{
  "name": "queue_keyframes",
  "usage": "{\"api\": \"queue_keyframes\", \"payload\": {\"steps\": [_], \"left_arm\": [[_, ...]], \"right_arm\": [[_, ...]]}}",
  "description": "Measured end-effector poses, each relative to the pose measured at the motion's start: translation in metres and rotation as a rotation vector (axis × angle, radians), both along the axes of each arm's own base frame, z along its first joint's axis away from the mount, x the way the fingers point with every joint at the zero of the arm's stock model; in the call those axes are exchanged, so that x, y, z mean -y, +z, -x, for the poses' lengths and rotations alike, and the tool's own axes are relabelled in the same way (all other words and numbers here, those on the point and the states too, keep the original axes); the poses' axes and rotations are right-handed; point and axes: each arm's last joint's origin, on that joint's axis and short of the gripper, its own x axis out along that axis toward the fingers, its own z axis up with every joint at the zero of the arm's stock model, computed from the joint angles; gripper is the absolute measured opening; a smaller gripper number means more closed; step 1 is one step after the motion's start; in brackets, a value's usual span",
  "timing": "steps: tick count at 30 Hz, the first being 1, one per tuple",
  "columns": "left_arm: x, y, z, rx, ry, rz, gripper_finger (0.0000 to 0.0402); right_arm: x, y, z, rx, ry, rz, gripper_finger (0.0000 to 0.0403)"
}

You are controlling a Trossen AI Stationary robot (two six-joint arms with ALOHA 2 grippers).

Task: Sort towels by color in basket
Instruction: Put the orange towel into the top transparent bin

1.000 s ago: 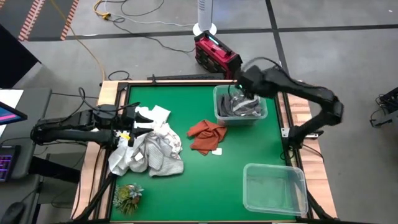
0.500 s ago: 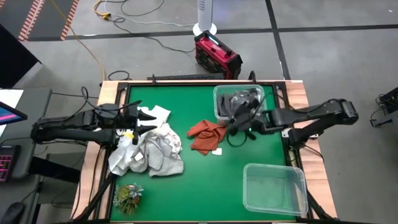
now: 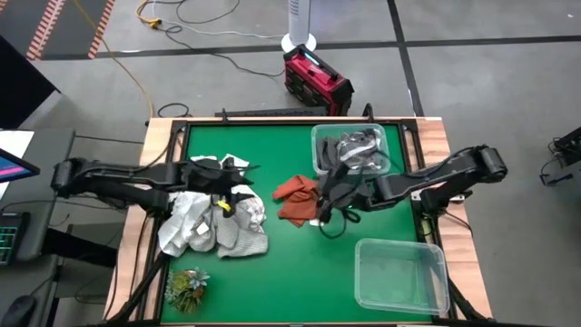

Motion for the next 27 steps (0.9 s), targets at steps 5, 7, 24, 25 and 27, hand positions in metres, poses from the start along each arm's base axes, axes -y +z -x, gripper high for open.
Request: {"api": "queue_keyframes", "payload": {"steps": [5,7,24,25,27], "left_arm": [[0.0,0.005,-0.006,0.075,-0.007,-0.023,0.018],[0.002,0.011,-0.002,0.111,-0.017,-0.033,0.018],[0.015,0.036,0.052,0.158,-0.028,0.002,0.018],[0.016,0.037,0.053,0.165,-0.03,0.004,0.018],[0.016,0.039,0.056,0.176,-0.032,0.006,0.018]], "right_arm": [[-0.009,-0.031,-0.027,-0.049,0.089,0.034,0.0269],[-0.01,-0.04,-0.037,-0.075,0.086,0.038,0.0269],[0.024,-0.124,-0.078,-0.274,-0.049,-0.005,0.0269],[0.024,-0.129,-0.078,-0.291,-0.041,-0.006,0.0269],[0.023,-0.137,-0.079,-0.318,-0.027,0.004,0.0267]]}}
